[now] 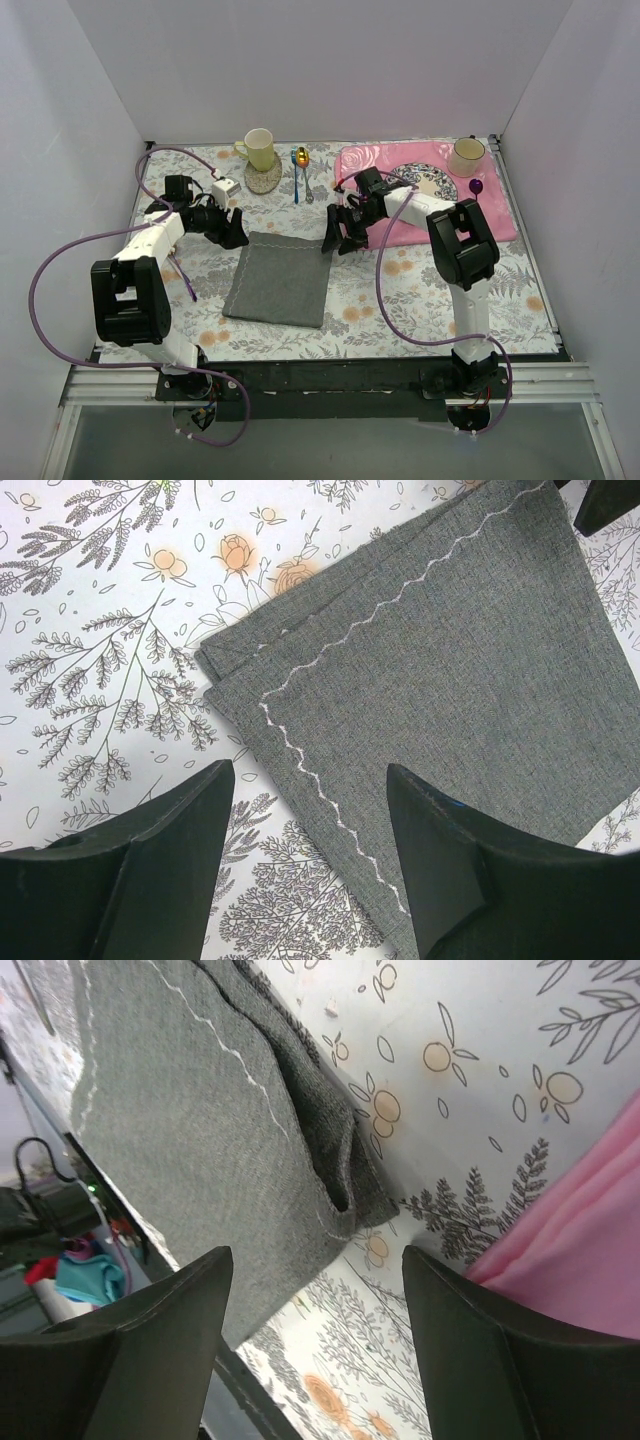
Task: Fold the napkin into a case and place the utensils inside
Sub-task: Pick up the lower triangle-folded napkin from the center of the board.
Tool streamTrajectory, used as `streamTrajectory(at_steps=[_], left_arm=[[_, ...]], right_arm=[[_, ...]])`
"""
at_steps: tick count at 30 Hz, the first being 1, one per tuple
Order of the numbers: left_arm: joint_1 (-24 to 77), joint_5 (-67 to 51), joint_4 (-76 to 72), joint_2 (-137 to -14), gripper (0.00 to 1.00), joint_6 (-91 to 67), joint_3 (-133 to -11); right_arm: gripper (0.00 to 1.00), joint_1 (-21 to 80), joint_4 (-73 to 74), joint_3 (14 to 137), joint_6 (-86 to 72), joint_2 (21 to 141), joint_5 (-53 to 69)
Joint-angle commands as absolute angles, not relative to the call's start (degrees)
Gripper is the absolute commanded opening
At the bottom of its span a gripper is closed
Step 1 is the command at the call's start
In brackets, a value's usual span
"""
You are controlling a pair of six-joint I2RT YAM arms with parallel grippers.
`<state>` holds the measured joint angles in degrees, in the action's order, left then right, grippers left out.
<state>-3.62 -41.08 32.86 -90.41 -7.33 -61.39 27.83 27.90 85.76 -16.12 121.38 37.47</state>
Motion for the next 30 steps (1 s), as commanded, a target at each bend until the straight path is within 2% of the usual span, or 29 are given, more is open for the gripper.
streamTrajectory(at_steps=[1,8,11,12,14,15,17,18,21,30], left_arm=[[-3.7,-41.7,31.7,-87.3,0.62,-6.9,-60.6],[-3.7,-41.3,31.6,-87.6,0.62,-6.7,-60.8],[-3.7,-41.3,31.5,-87.9,0.62,-6.8,-61.3],[-3.6,-41.1,31.4,-88.0,0.62,-6.8,-61.2],[-3.7,-40.7,30.9,-88.3,0.62,-6.9,-61.1],[-3.7,-40.6,30.8,-88.5,0.62,-7.3,-61.1],[-3.9,-40.9,30.8,-89.0,0.62,-7.7,-61.3],[-4.0,-41.0,30.8,-89.2,0.62,-8.2,-61.5],[-4.1,-41.5,30.9,-89.6,0.62,-8.4,-62.2],[-4.3,-40.5,30.4,-88.5,0.63,-9.0,-60.8]], right_arm=[[0.76,27.8,22.8,84.8,-22.1,122.9,41.1],[0.73,27.3,19.4,85.1,-25.0,125.4,42.3],[0.66,26.9,18.5,85.3,-23.8,126.1,42.4],[0.59,26.8,17.7,85.3,-23.2,126.0,42.2],[0.53,26.6,16.1,85.1,-21.9,125.6,42.7],[0.44,26.5,15.5,85.2,-20.8,125.4,43.0],[0.35,26.5,14.3,85.4,-19.4,125.1,43.4],[0.21,26.5,13.7,85.3,-17.7,125.0,43.9],[0.02,26.7,13.1,85.8,-14.8,124.7,45.3],[0.01,29.7,10.9,83.2,-2.4,119.8,44.3]])
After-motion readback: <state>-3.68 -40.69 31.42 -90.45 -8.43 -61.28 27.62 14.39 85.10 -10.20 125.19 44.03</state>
